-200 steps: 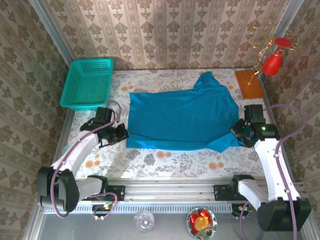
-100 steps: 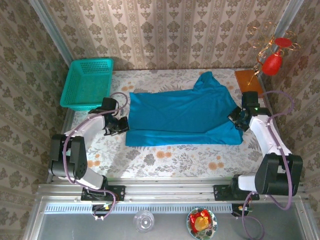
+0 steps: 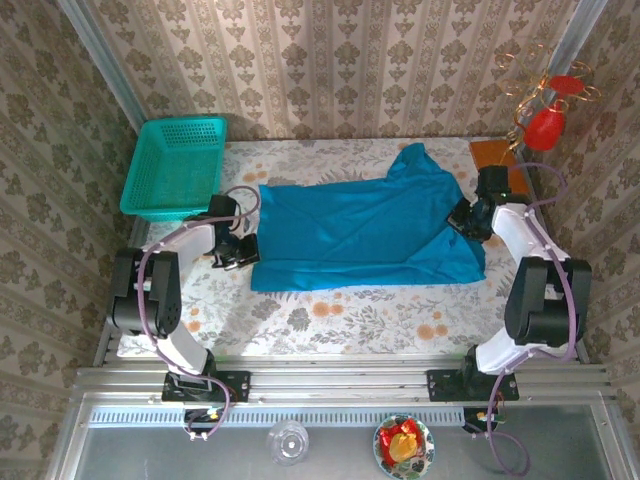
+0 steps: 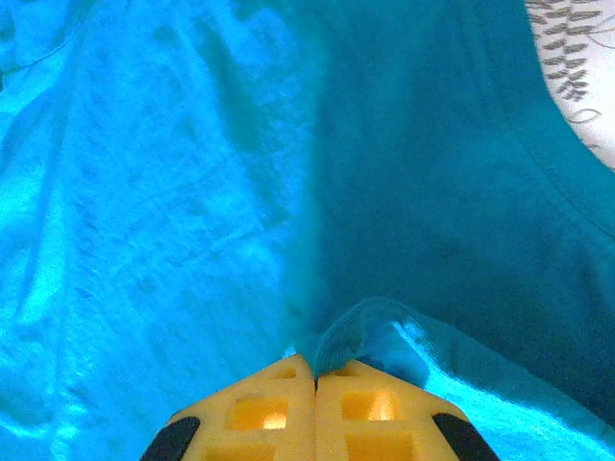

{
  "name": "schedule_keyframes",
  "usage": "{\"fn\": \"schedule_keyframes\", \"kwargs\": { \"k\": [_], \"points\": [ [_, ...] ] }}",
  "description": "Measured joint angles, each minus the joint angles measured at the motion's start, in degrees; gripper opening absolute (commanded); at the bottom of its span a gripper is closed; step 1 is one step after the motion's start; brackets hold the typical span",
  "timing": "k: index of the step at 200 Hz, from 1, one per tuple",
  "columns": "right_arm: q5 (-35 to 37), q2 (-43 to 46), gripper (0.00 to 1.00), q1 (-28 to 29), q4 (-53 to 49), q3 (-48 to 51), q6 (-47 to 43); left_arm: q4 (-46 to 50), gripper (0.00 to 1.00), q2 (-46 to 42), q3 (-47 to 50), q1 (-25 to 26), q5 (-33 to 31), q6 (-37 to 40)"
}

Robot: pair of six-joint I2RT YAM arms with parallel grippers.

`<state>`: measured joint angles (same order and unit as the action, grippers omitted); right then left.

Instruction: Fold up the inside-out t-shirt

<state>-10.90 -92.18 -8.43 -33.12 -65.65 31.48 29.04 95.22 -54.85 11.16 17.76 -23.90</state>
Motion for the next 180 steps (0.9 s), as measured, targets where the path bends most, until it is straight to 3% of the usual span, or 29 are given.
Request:
{"fn": "schedule_keyframes", "kwargs": {
  "k": [80,152,165,180],
  "points": [
    [-2.6,-7.0,0.0,0.0,0.0,-3.5,-3.3,-0.4,0.05,0.1,-1.0,0.0,-1.2,0.0],
    [-5.0,-8.0,0.0,0.0,0.4,-4.9,-3.9,-0.6,0.08,0.1,-1.0,0.0,-1.3,0.0],
    [-5.0,-8.0,0.03,0.0,0.4,-5.2,-3.9,-0.6,0.17,0.1,-1.0,0.0,-1.3,0.1],
    [-5.0,-8.0,0.21,0.0,0.4,-5.6,-3.9,-0.6,0.25,-0.4,-1.0,0.0,-1.8,0.3]
  ]
}}
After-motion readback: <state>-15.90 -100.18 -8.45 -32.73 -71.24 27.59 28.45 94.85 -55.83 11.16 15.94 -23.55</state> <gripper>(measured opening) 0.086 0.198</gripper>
